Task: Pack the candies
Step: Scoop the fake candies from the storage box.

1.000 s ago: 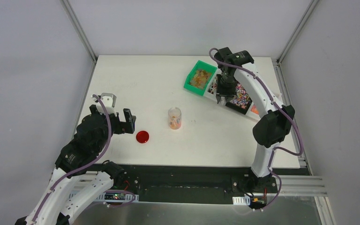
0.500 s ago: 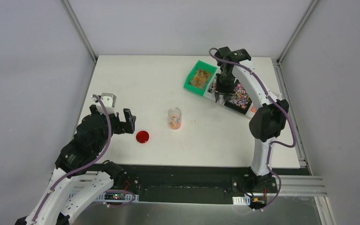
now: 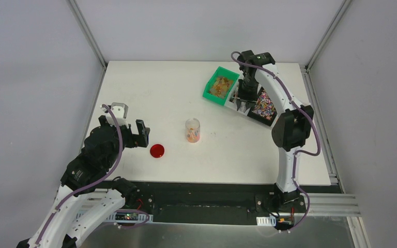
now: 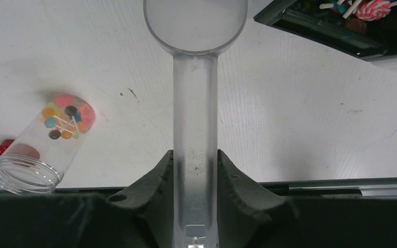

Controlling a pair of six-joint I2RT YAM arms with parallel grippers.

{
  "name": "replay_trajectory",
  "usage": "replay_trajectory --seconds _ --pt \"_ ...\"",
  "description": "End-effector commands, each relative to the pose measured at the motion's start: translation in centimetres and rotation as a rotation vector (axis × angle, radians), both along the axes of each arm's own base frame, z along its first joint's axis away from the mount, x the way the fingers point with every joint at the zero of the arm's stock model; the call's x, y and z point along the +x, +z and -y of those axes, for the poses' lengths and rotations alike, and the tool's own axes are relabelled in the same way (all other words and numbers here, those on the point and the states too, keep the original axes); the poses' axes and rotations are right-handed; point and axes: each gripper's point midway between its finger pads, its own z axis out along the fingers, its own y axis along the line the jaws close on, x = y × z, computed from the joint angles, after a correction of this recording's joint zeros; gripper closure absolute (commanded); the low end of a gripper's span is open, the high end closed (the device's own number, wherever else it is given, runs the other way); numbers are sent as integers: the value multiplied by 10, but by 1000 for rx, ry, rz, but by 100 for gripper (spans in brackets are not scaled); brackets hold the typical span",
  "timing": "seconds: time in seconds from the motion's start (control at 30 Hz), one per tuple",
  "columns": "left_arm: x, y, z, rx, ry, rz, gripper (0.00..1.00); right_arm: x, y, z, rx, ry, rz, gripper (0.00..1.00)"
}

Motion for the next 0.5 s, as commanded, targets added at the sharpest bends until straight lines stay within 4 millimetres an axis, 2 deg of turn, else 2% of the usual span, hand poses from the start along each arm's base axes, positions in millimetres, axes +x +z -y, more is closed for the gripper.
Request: replay_trajectory --seconds 0.0,0.23,0.47 --pt "2 6 -3 -8 17 31 1 19 4 -5 31 -43 49 100" --pt "2 6 -4 -9 21 33 1 30 -10 4 -4 -68 49 100" --pt "2 6 -4 -9 23 34 1 30 -20 6 -16 -67 75 100"
